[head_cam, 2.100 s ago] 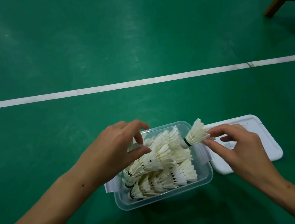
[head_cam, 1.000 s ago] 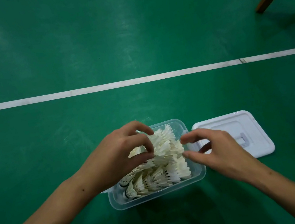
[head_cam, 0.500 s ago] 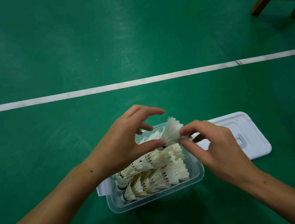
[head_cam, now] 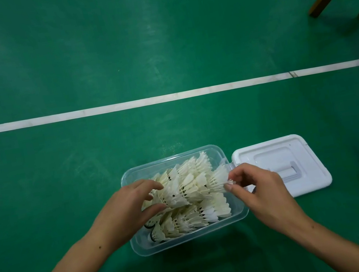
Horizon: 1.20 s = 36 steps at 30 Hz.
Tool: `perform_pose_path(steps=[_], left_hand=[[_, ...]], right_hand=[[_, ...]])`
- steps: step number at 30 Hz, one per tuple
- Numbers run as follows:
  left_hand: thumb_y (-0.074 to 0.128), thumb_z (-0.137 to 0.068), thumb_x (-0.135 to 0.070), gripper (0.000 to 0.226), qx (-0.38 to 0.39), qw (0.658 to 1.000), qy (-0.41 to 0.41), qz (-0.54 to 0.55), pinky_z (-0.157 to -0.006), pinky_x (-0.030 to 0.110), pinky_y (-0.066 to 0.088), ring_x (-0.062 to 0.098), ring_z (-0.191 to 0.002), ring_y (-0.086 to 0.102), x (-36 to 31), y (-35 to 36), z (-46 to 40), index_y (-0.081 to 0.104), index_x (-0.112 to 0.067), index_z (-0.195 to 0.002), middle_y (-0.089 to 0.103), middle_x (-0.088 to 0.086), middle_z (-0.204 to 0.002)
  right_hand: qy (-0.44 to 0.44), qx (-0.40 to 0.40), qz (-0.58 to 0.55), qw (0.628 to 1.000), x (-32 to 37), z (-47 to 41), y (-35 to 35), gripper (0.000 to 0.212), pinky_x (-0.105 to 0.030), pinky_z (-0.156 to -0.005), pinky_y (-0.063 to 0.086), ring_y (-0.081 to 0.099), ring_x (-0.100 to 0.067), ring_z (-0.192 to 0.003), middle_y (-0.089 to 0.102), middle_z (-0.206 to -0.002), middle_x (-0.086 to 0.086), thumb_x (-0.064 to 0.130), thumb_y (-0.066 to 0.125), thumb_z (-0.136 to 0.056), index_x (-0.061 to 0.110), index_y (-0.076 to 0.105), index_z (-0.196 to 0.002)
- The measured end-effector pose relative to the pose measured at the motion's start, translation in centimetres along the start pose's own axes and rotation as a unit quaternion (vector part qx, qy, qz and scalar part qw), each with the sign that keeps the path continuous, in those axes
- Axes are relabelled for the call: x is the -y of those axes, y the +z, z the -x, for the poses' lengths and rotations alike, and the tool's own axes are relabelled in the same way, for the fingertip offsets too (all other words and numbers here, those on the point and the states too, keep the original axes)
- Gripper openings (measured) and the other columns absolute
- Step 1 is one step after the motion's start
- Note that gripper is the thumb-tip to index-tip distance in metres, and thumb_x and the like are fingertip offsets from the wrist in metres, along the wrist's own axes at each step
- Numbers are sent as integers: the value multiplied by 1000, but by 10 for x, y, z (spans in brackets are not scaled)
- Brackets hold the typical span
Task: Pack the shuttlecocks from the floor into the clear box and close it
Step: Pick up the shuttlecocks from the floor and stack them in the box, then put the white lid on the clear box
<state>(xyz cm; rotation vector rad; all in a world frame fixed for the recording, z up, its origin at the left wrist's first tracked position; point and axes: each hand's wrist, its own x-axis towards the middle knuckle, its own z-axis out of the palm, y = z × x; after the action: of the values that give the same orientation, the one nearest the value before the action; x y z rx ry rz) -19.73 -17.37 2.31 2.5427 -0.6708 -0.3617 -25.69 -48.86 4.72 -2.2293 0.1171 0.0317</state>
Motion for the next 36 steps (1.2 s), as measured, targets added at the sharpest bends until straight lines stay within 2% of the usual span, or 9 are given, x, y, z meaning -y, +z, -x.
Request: perform_pose_path(steps=[4,6,10,13,16,20,25,31,36], left_hand=[[58,-91,-62,35,-19,1000,13,15,-76,24,58,-9,-86,69,-8,1,-1,67,-38,-115,64,-28,-111],[64,-92,-59,28,-26,999,20,-5,-70,26,58,-9,-79,68,-10,4,-1,70,-39,-110,65,-27,-106],[68,-88,-61,24,-56,997,0,-55,-59,30,55,-6,-69,66,-12,14,-3,74,-40,-99,65,-26,-100],[69,-87,-63,24,-66,995,-27,-75,-55,26,51,-4,-65,65,-11,20,-9,74,-40,-93,65,-26,-95],[66,-86,-65,27,-70,993,-48,-81,-52,19,42,-4,-64,63,-10,21,-15,75,-41,-90,65,-27,-91],[71,-87,-59,23,-39,996,-49,-66,-58,16,42,-5,-69,64,-12,17,-18,74,-39,-97,66,-25,-95],[70,-90,-57,31,-12,998,-67,11,-76,30,60,-6,-87,67,-10,-1,-9,65,-41,-117,63,-25,-109],[66,-91,-57,34,-90,991,-62,71,-79,30,62,-6,-89,67,-63,-15,-35,69,-33,-115,69,-21,-107],[67,-95,-53,43,-53,988,-18,145,-89,35,60,1,-99,67,-149,21,-89,64,-27,-129,70,-13,-117]], right_hand=[[42,51,-12,998,-5,-2,14,20,-34,-78,61,71,-9,-80,72,-80,11,13,76,-94,31,68,-88],[61,57,-1,997,-8,-3,17,21,-38,-79,63,72,-8,-78,73,-79,10,13,76,-94,31,67,-88],[92,40,57,993,-10,-7,19,13,-39,-73,62,72,-3,-73,75,-75,16,31,79,-91,31,67,-87],[103,20,162,981,-5,-11,21,12,-31,-69,58,68,3,-70,74,-80,23,48,75,-89,38,68,-91],[120,24,191,974,-4,-17,23,17,-31,-72,57,69,-1,-74,74,-82,23,53,74,-87,38,72,-93],[128,54,191,972,-2,-20,20,23,-34,-74,60,69,-1,-70,74,-82,23,58,72,-86,36,71,-91],[102,81,133,983,9,-13,-6,33,-33,-78,60,68,8,-79,73,-88,30,64,73,-82,39,71,-103],[95,-16,133,986,-5,-26,-57,26,-29,-75,56,68,10,-78,73,-89,32,64,69,-84,40,70,-94],[140,-72,190,969,-73,-48,-110,19,-31,-75,54,70,-2,-87,72,-89,29,56,67,-89,38,68,-91]])
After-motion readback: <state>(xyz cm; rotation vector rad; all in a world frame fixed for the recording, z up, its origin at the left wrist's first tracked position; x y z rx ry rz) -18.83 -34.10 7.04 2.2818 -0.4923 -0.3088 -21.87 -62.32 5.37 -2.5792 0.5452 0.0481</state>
